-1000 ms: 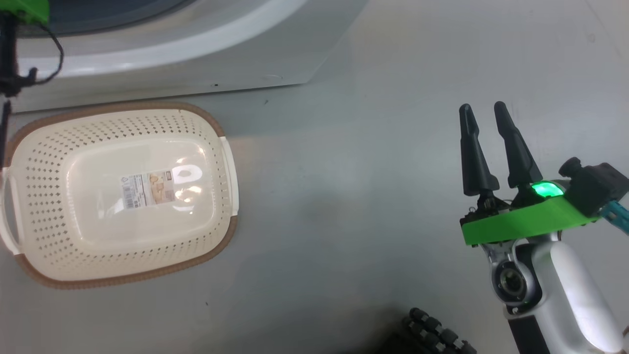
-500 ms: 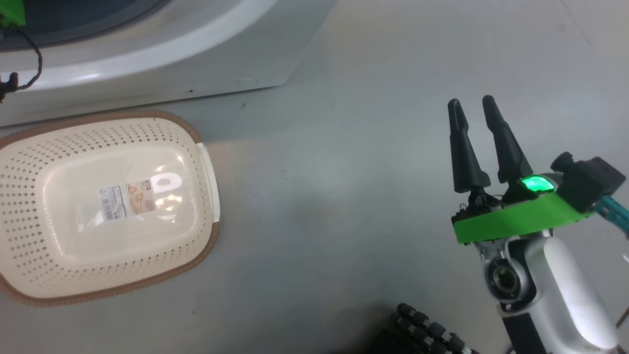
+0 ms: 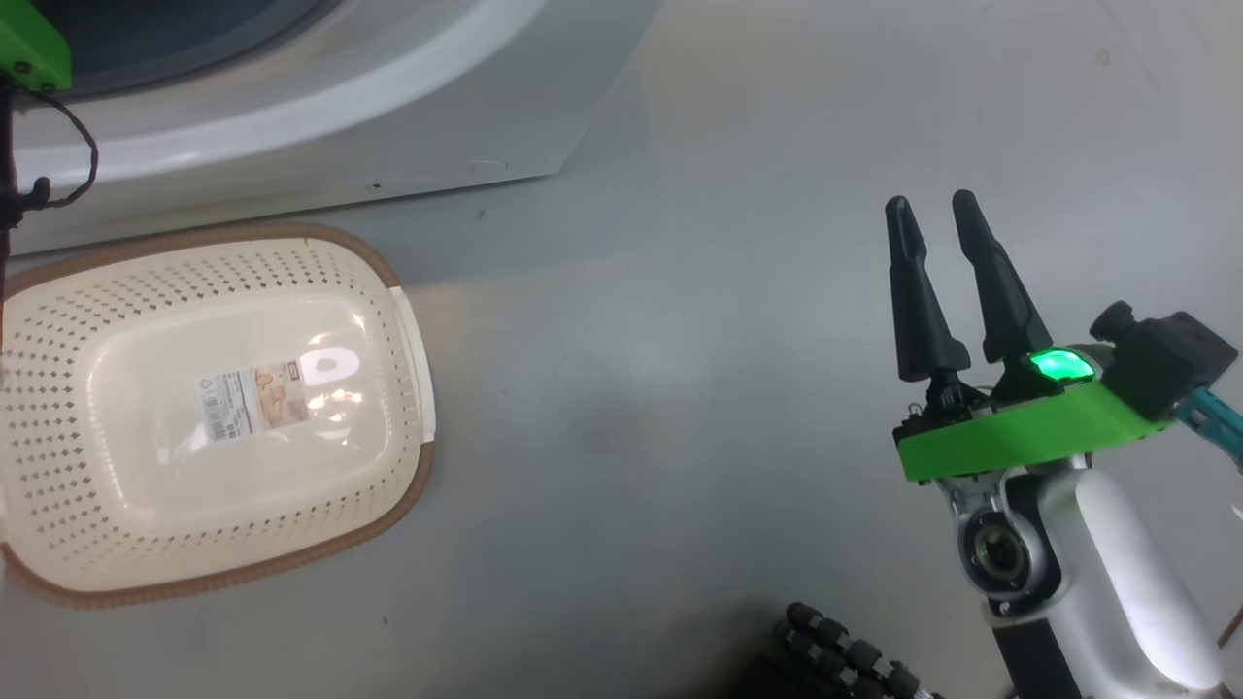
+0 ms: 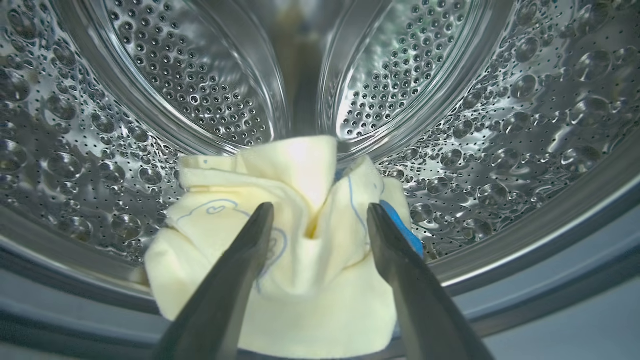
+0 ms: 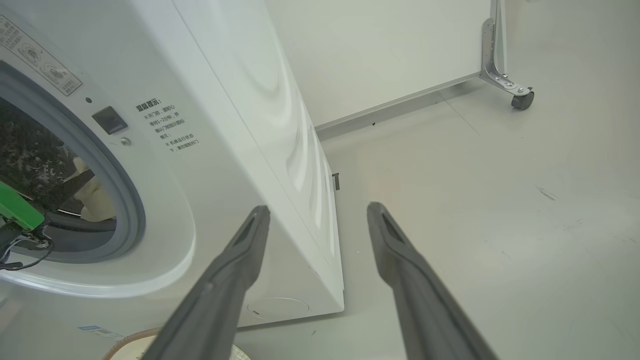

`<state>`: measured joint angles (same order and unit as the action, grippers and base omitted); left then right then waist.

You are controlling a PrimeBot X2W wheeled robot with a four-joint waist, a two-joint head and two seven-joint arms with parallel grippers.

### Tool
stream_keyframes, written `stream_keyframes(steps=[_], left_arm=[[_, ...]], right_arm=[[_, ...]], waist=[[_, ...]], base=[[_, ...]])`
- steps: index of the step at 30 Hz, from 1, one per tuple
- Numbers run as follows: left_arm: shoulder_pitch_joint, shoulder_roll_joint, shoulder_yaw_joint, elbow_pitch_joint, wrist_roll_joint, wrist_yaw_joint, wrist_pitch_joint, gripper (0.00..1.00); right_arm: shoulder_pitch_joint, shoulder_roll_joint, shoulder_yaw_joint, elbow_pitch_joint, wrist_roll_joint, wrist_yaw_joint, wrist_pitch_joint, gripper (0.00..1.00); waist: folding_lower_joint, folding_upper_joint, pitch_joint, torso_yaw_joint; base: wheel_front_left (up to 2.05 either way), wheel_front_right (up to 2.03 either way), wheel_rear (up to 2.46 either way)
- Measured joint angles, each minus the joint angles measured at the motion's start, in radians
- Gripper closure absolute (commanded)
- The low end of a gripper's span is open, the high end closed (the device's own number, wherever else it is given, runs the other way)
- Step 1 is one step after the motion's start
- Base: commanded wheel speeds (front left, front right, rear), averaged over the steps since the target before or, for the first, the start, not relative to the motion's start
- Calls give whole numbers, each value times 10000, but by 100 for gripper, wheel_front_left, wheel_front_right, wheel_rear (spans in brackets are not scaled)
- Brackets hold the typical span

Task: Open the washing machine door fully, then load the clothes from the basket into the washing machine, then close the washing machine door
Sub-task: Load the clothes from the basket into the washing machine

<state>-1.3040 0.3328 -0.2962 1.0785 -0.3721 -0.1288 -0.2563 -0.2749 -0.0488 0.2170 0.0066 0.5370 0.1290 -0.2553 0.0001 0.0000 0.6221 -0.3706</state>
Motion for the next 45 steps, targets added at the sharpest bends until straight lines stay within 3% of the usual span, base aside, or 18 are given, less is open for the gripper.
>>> stream_keyframes(steps=[10, 20, 36, 45], left_arm=[[130, -242, -148, -194, -644, -19, 0, 0], [1277, -759, 125, -1139, -915, -23, 0, 0], [4449, -1507, 798, -3285, -401, -23, 0, 0], [5917, -1801, 938, -3979, -167, -23, 0, 0]], right_arm=[[-1, 0, -163, 27, -82, 0, 2, 0], [-15, 0, -364, 196, -378, 0, 0, 0], [220, -29, -895, 681, -1237, 0, 0, 0], [763, -449, -1034, 865, -1237, 0, 2, 0]], waist=[[0, 0, -257, 303], [0, 0, -624, 741], [0, 0, -2155, 1659], [0, 1, -3067, 2216]], base=[[0, 0, 0], [0, 0, 0], [0, 0, 0], [0, 0, 0]])
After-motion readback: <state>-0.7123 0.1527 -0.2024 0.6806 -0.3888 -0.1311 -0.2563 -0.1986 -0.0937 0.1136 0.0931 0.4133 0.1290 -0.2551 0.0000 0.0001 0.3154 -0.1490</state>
